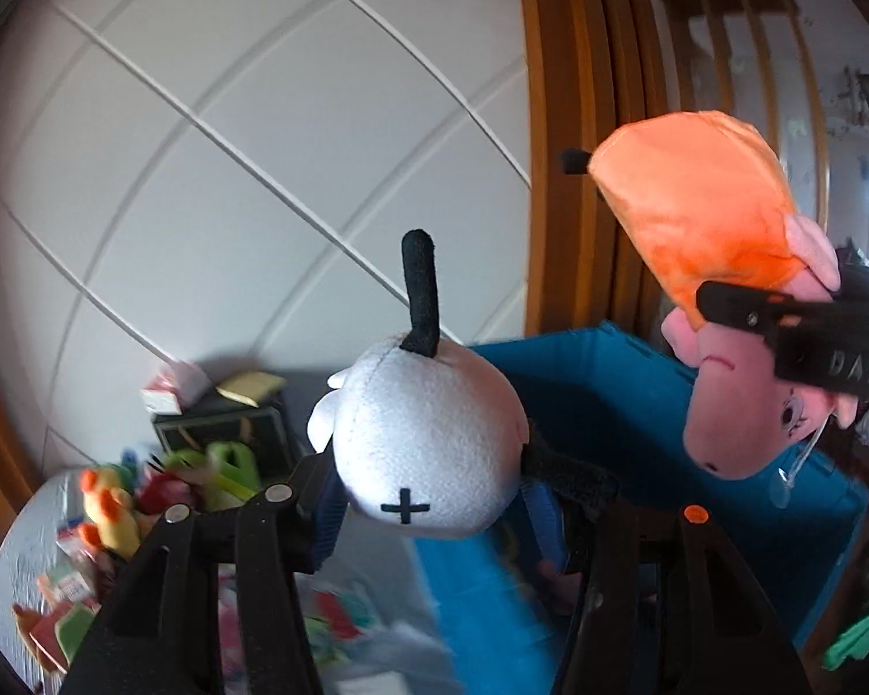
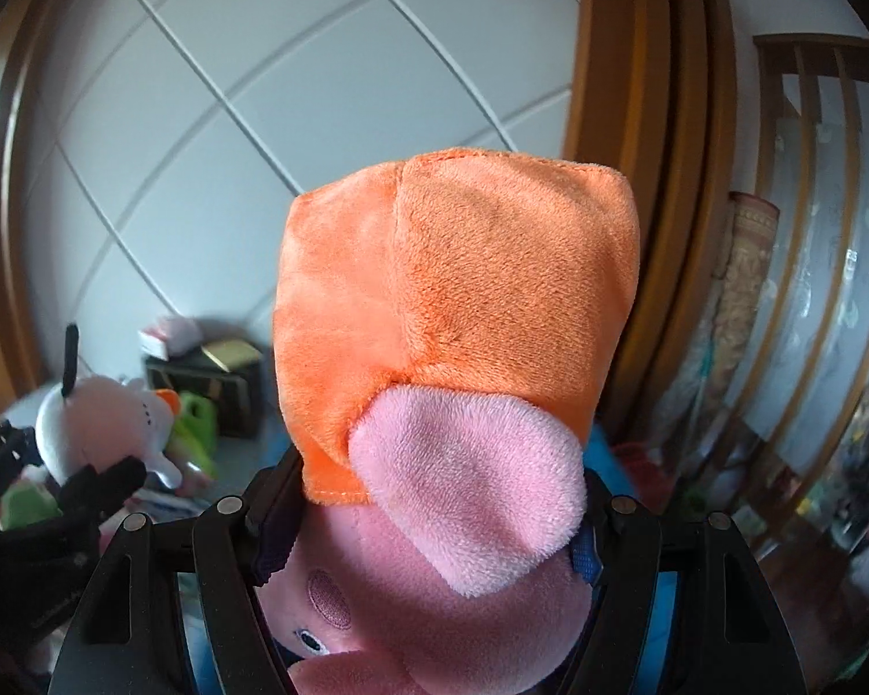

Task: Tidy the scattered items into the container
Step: 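Lift both held plushes and carry them over the blue crate, then open both tools to drop the two plushes into the crate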

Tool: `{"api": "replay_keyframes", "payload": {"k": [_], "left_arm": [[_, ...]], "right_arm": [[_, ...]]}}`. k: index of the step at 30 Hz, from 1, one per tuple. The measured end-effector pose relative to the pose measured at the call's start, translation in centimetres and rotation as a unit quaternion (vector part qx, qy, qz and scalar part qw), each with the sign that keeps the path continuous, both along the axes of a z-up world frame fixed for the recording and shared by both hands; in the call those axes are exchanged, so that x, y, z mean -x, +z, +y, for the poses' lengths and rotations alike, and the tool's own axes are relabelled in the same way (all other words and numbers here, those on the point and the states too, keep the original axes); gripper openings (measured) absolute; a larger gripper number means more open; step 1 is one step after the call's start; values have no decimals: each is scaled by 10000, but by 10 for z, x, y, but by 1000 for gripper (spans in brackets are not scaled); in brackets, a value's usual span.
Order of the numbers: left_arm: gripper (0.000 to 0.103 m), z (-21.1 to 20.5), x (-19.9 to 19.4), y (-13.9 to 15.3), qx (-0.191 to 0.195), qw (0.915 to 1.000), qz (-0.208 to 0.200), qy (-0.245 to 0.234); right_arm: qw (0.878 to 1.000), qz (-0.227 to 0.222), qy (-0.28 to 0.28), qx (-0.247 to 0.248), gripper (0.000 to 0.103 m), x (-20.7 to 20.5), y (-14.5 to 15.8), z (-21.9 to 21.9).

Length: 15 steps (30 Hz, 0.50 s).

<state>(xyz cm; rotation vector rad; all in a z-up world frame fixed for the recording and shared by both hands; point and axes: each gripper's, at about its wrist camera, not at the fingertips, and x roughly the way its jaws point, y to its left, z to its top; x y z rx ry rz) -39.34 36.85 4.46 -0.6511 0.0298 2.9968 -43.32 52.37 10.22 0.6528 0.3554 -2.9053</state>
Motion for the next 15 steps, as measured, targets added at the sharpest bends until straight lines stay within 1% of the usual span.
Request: {"api": "replay_keyframes", "payload": {"k": [3,5,7,8,10,13,15], "left_arm": [[53,48,36,3,-11,9985,-542,-120],[53,77,67,-7,75,9947,-1017,-140],[53,98,94,-25,222,9891,-1457,-53],[53,106,105,-34,288,9867,-1598,-31],[53,118,128,-61,415,9797,-1959,71],[53,129,137,-92,459,9712,-2336,112],[53,129,143,-106,479,9651,-2574,110]], "right_arm": [[9989,-414,-66,-228,72,35,-10,44],[9970,-717,-63,-292,72,56,-26,64],[9937,-1050,-74,-374,72,76,-47,80],[9922,-1172,-81,-410,72,84,-58,83],[9879,-1461,-87,-519,72,99,-82,90],[9800,-1904,-77,-566,72,119,-117,98],[9762,-2078,-59,-613,72,130,-132,102]]}}
